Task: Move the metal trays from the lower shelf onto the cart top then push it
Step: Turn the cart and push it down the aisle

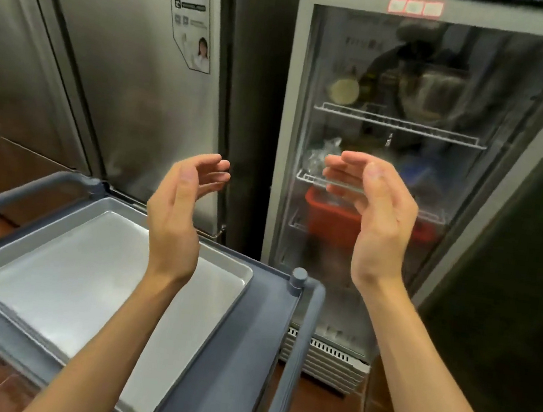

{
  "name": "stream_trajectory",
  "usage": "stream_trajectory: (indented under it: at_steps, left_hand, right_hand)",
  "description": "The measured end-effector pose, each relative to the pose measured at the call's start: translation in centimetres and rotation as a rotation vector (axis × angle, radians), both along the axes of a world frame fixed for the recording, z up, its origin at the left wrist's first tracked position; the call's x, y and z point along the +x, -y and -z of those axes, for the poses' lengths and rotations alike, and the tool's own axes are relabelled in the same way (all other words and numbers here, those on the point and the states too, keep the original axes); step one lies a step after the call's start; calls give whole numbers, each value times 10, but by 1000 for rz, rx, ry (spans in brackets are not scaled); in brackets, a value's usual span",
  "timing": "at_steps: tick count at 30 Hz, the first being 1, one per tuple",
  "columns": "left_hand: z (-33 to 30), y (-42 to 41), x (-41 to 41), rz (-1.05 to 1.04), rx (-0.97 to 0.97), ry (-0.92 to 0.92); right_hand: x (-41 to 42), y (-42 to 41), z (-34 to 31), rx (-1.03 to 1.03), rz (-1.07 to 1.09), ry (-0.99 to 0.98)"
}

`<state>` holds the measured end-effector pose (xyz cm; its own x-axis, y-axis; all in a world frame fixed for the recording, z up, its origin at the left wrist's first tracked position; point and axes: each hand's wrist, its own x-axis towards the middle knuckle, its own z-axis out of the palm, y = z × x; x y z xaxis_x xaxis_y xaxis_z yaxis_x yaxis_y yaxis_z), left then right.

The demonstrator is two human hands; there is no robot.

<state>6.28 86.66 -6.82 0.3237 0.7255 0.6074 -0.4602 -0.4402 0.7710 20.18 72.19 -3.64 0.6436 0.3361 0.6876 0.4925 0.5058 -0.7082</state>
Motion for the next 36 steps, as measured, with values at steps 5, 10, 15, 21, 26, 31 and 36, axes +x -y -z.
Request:
stream_trajectory:
  at_steps: [5, 10, 15, 21, 26, 31, 36]
  left_hand:
    - [22, -14, 14, -208, -81, -35]
    - [23, -9, 8, -408, -145, -45]
    - [37, 3, -8, -620, -170, -76]
    - [50, 24, -14, -820, -222, -155]
    - [57, 25, -8, -880, -266, -153]
    - [67, 24, 4, -903, -290, -137]
    - [85, 21, 23, -945, -270, -201]
  right_hand:
    - [31, -52, 7, -34, -184, -83]
    - [25, -102, 12, -62, -395, -195]
    - [44, -137, 28, -94, -609, -118]
    - [67, -171, 39, -113, -713, -205]
    - [54, -181, 44, -160, -769, -188]
    - [57, -186, 60, -206, -849, -159]
    - [89, -201, 90, -308, -1016, -86]
